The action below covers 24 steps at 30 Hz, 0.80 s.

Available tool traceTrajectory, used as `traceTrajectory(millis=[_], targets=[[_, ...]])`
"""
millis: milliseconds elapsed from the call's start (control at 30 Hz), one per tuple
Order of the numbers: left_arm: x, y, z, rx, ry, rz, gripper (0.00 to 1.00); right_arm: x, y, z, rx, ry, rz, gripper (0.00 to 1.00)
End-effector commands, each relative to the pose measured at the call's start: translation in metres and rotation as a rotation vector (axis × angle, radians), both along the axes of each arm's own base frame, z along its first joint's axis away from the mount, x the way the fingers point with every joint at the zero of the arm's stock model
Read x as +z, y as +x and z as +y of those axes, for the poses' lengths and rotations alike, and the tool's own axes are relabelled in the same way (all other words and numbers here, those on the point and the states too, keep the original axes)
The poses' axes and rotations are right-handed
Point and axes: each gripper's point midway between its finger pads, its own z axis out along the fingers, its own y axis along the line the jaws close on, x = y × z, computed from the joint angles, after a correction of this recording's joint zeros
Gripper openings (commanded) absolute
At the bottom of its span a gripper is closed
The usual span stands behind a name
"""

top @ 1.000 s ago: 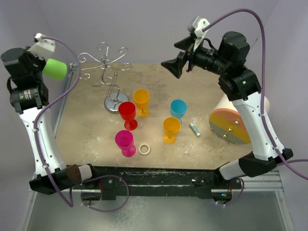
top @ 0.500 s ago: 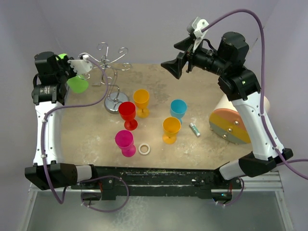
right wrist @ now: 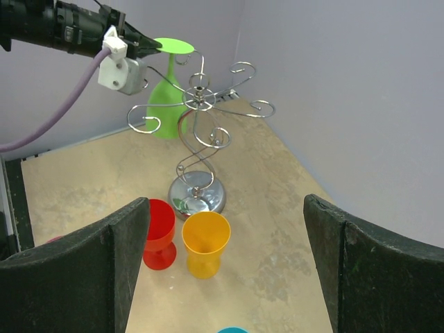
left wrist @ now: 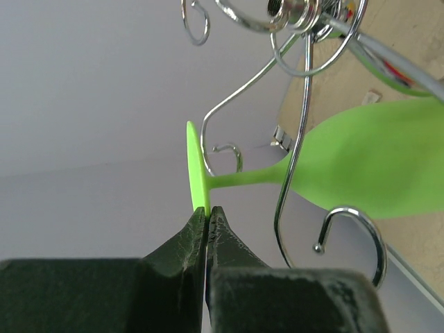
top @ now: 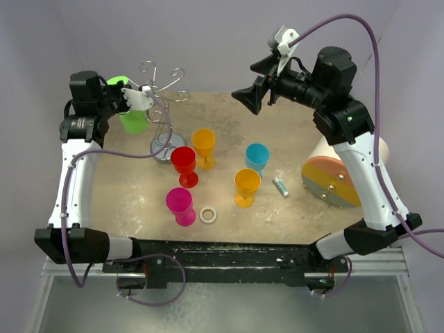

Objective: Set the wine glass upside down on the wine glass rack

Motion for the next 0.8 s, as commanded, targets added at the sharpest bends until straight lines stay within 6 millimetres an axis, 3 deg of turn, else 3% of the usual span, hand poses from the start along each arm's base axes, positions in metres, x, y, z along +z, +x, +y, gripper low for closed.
traceTrajectory(millis=[0, 367, 767], targets=[[0.034, 0.013, -0.019, -0.084, 0.007, -0.104, 0.00, 0.011, -0.001, -0.001, 0.004, 0.017, -0.049, 0.94], [0.041, 0.038, -0.028, -0.079, -0.028, -0.161, 0.00, 0.005, 0.002, 0.000, 0.000, 0.010, -0.041, 0.94], [0.037, 0.052, 0.001, 0.080, 0.032, -0.186, 0.00, 0.001, 0.006, 0.003, 0.005, 0.006, -0.029, 0.95]])
